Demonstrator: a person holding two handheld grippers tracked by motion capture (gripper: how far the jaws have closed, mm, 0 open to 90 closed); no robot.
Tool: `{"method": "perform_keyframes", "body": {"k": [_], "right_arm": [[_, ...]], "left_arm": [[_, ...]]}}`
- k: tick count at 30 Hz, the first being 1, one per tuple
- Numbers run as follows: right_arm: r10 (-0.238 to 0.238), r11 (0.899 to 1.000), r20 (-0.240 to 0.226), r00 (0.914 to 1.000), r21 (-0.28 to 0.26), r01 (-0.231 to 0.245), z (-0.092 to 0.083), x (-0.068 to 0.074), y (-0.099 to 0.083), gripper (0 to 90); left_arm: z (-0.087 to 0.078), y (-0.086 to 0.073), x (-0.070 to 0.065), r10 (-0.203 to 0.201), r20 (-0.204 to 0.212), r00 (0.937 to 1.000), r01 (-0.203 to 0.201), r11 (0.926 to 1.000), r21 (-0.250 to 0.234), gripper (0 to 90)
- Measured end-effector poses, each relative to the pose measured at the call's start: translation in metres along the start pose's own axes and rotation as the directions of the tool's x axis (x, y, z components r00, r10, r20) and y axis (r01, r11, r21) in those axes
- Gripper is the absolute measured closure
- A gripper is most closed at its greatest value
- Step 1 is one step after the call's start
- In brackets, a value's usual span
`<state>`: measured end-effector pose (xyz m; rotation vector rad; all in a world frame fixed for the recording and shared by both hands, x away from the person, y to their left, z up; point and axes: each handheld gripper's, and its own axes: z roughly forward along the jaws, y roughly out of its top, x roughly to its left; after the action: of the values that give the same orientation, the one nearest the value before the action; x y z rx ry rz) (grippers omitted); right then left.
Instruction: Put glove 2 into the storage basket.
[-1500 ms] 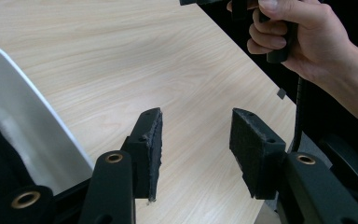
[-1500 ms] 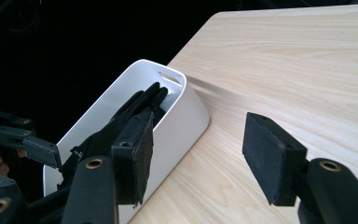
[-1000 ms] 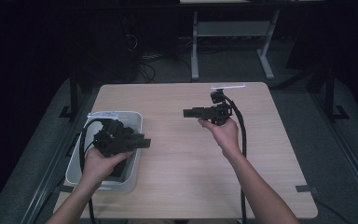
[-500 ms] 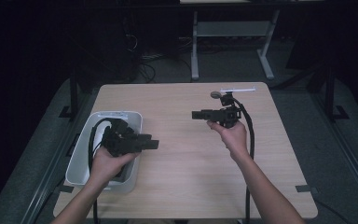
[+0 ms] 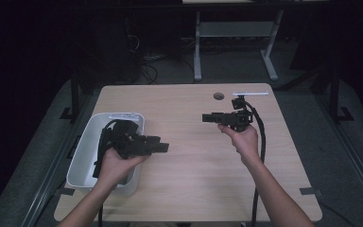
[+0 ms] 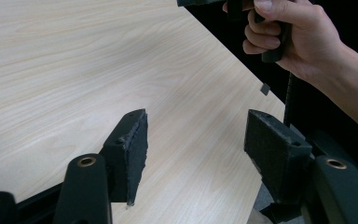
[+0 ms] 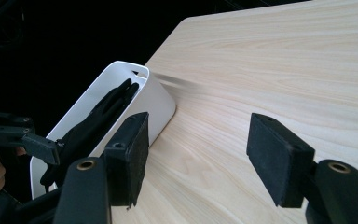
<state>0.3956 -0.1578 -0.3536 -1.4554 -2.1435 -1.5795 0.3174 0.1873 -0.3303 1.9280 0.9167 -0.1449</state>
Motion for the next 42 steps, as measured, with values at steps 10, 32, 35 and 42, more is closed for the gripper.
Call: {"method": "perform_keyframes", "body": {"k": [10, 32, 35, 42], "right_arm": [[0.021, 1.0, 0.016, 0.9996, -0.02, -0.021, -0.015, -0.012, -0.009, 38.1], [0.059, 0.997, 0.05, 0.997, -0.047, -0.057, -0.048, -0.036, -0.028, 36.6], [0.063, 0.997, 0.053, 0.9966, -0.048, -0.06, -0.052, -0.039, -0.032, 36.5], [0.076, 0.996, 0.06, 0.9953, -0.045, -0.073, -0.06, -0.046, -0.04, 35.7]], "left_arm": [[0.012, 0.003, -0.006, 0.001, 0.016, 0.9999, -0.002, 1.0, 0.006, 36.9], [0.043, 0.005, -0.02, 0.026, 0.047, 0.9986, -0.028, 0.9989, 0.037, 33.2], [0.048, 0.005, -0.022, 0.026, 0.048, 0.9985, -0.029, 0.9984, 0.049, 32.8], [0.057, 0.003, -0.027, 0.035, 0.057, 0.9978, -0.038, 0.9976, 0.057, 31.8]]}}
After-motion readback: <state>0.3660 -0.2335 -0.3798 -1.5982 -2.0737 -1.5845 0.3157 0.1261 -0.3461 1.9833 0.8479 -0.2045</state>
